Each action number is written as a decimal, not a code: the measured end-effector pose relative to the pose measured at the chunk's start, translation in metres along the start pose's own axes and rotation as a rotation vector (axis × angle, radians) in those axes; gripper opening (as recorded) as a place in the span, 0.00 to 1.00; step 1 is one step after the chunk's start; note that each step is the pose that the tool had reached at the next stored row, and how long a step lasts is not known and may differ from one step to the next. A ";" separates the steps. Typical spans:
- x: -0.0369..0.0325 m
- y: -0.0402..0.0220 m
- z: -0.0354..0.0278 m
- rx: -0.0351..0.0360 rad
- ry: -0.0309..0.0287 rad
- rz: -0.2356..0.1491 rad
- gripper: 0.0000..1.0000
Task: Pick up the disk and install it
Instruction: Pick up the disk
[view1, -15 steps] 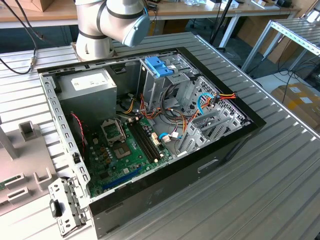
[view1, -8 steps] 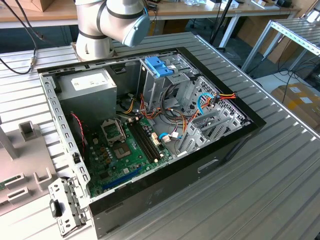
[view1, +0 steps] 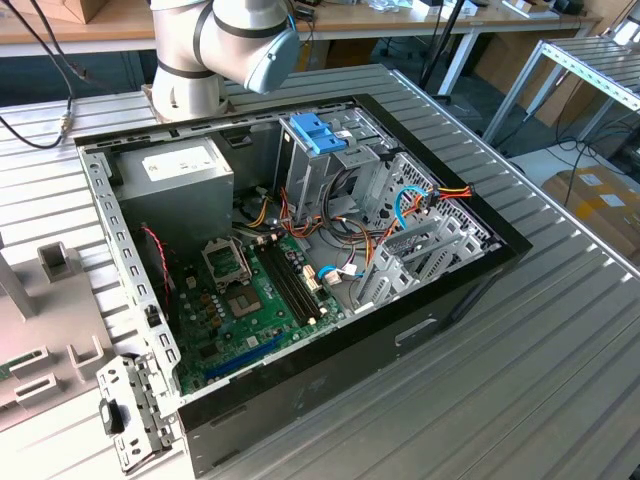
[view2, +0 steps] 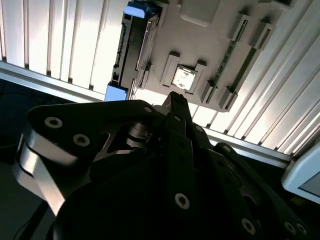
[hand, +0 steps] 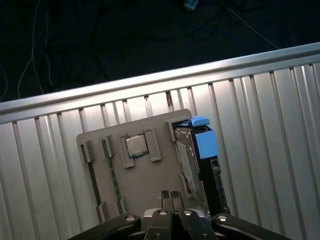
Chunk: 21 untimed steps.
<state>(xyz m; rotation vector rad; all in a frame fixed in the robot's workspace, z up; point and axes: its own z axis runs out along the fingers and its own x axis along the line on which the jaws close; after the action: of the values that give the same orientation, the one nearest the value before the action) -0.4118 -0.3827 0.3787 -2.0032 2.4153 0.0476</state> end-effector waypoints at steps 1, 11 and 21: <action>0.0000 0.0000 0.0000 -0.0002 0.0002 -0.009 0.11; 0.0000 0.0001 0.0002 -0.0033 0.0033 -0.153 0.11; 0.0000 0.0000 0.0002 -0.0048 0.0047 -0.217 0.11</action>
<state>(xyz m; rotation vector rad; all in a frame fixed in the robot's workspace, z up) -0.4118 -0.3827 0.3785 -2.2557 2.1862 0.0479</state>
